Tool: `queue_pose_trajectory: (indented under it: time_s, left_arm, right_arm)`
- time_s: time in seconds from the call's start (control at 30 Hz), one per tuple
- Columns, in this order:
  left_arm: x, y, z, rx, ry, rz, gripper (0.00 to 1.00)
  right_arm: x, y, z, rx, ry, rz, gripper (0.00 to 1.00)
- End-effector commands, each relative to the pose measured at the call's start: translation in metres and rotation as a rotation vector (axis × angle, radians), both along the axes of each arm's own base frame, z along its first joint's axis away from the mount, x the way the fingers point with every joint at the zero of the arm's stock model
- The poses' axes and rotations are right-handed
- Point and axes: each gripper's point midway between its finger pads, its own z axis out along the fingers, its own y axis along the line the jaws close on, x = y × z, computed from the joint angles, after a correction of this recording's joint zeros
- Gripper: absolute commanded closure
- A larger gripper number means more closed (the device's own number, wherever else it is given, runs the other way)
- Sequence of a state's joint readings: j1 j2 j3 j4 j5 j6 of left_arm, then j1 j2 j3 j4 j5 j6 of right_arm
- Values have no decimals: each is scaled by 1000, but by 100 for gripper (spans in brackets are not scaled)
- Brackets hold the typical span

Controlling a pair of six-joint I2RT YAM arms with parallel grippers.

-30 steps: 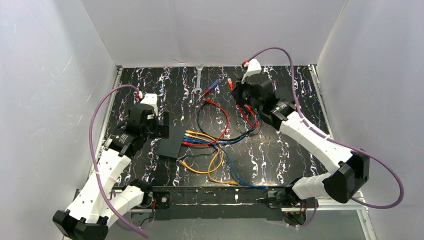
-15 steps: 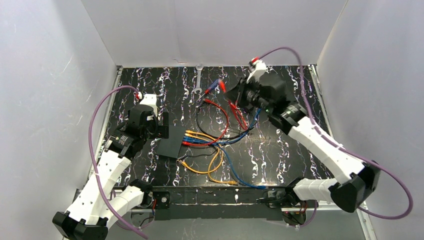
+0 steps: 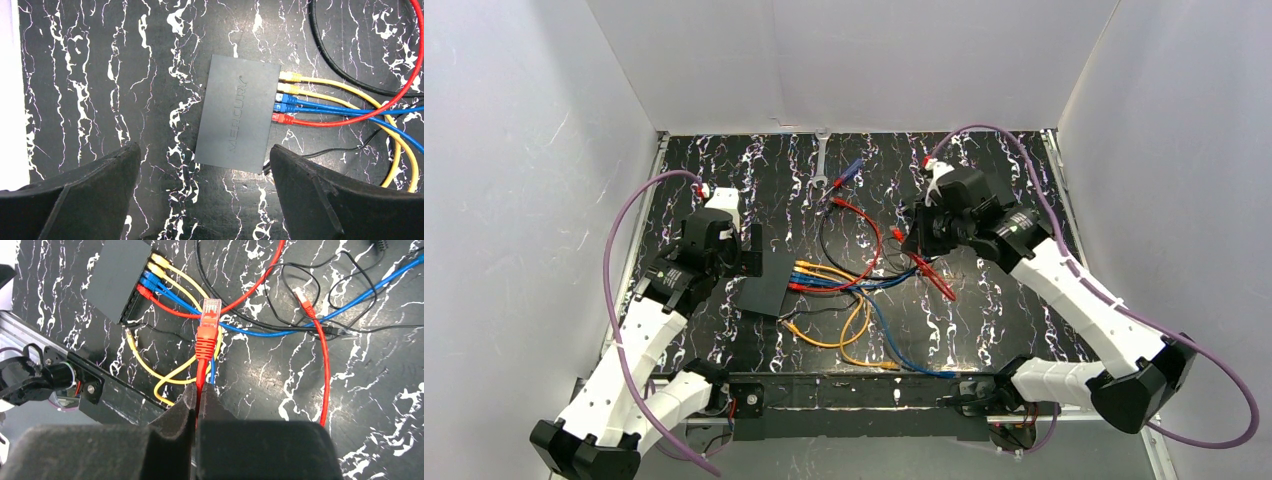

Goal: Insert the plug into the switch port
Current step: Pick up the connector from the center of the board.

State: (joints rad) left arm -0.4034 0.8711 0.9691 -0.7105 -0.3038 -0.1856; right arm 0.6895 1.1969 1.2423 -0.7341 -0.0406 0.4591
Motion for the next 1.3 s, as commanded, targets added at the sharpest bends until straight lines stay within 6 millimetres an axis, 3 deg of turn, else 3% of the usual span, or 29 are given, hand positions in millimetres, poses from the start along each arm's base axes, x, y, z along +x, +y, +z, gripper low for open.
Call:
queue_pose_trajectory:
  time_s: [0.0,0.1,0.2,0.27,0.33,0.43,0.53,0.83,1.0,1.27]
  left_arm:
    - [0,2,-4,16,8,6,1]
    - [0,3,-3,20,6,12,1]
    - [0,4,-1,14,-5,14,1]
    - [0,4,0,13,-7,16,1]
    - [0,4,-1,13,-6,15,1]
    - [-1,2,-1,6,-4,9,1]
    - [-1,1,-1,0,-3,3,1]
    - [-1,1,0,-4,-8,-1,1]
    - [-1,2,0,2,-6,4,1]
    - [0,3,-2,12,-3,12,1]
  right_arm:
    - [-15,-16,37,-30,-31,36,99]
    - [-20,-32,60,-108,-26,34,99]
    - [-2,-46,120,-79,-211,-55,99]
    - [1,-46,130,-20,-275,-86,99]
    - [1,-48,96,-77,-199,-99,99]
    - [-8,-53,16,-235,13,-100,99]
    - [-14,-55,-16,-258,73,-111,99]
    - [-47,-37,-30,-203,230,40,99]
    - [-33,-23,-1,-117,91,88,99]
    - [-4,-18,32,-156,-91,157,99]
